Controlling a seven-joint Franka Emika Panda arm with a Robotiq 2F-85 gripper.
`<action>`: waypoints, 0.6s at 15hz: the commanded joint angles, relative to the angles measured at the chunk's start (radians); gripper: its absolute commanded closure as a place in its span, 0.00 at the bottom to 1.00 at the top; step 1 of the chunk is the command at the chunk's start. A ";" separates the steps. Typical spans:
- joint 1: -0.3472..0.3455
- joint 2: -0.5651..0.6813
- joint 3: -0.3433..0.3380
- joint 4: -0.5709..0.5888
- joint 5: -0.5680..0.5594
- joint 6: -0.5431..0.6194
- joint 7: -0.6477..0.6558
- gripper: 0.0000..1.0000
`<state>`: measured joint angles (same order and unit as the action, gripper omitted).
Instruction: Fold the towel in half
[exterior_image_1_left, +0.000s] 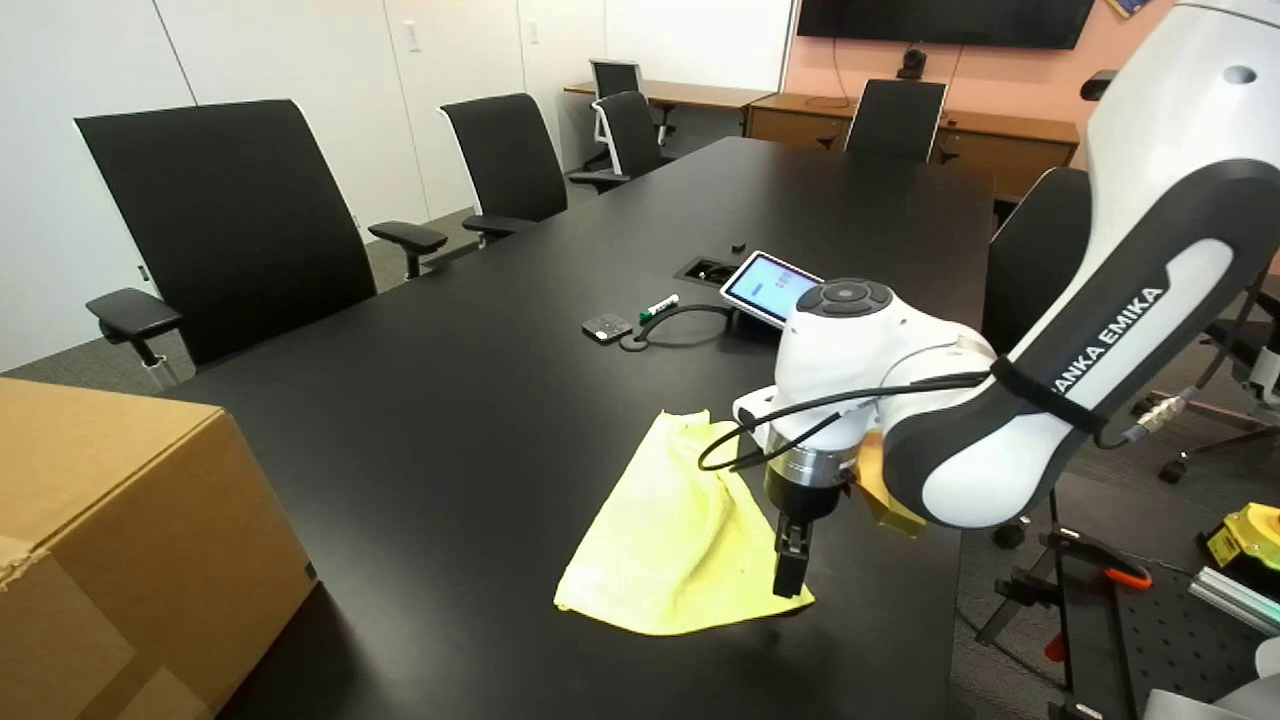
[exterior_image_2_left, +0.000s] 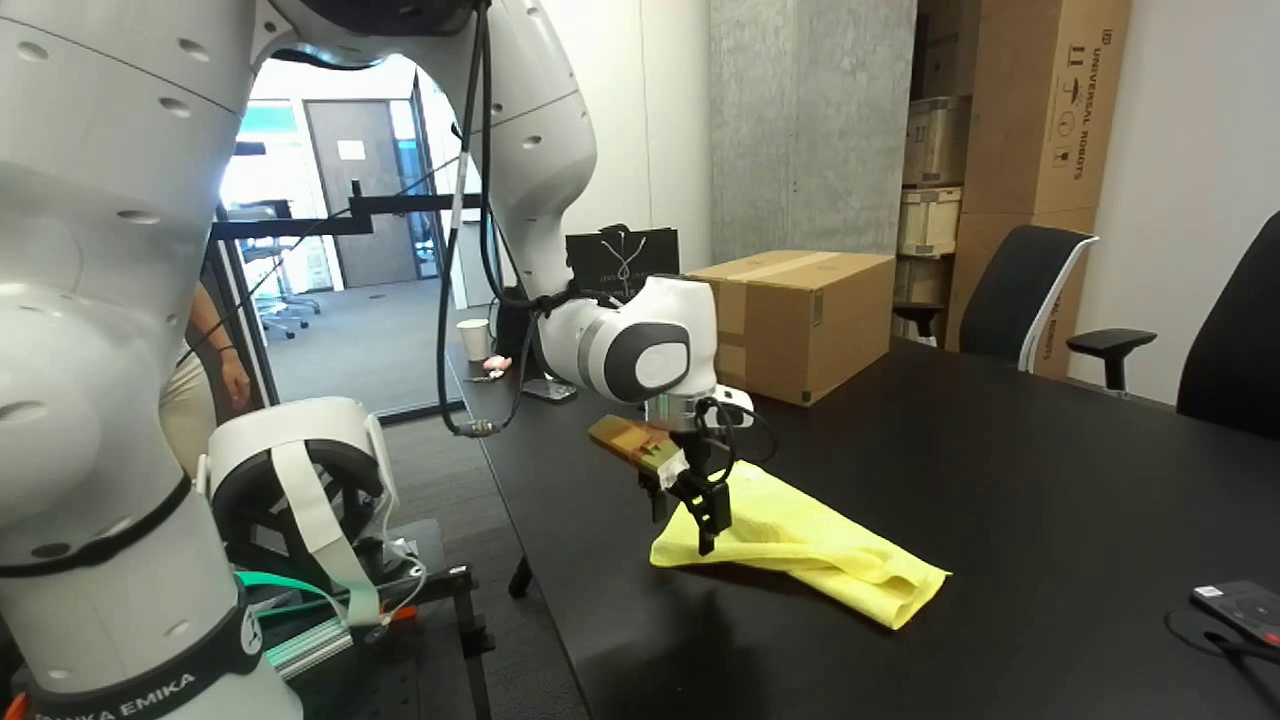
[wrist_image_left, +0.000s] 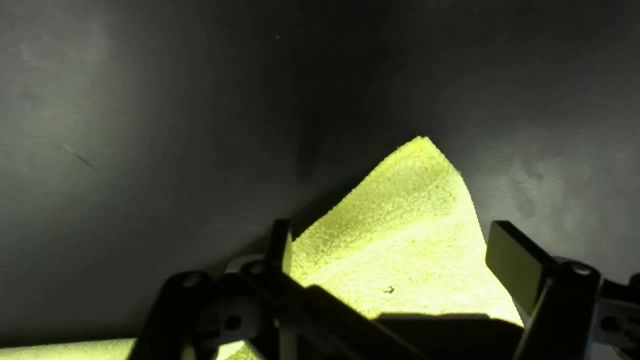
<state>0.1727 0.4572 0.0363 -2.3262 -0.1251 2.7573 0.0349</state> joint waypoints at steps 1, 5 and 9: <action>0.022 0.020 -0.024 -0.013 -0.014 0.072 0.049 0.00; 0.037 0.062 -0.053 -0.007 -0.019 0.140 0.069 0.00; 0.055 0.097 -0.083 -0.002 -0.014 0.177 0.076 0.00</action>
<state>0.1952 0.5316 -0.0128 -2.3289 -0.1252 2.8835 0.0764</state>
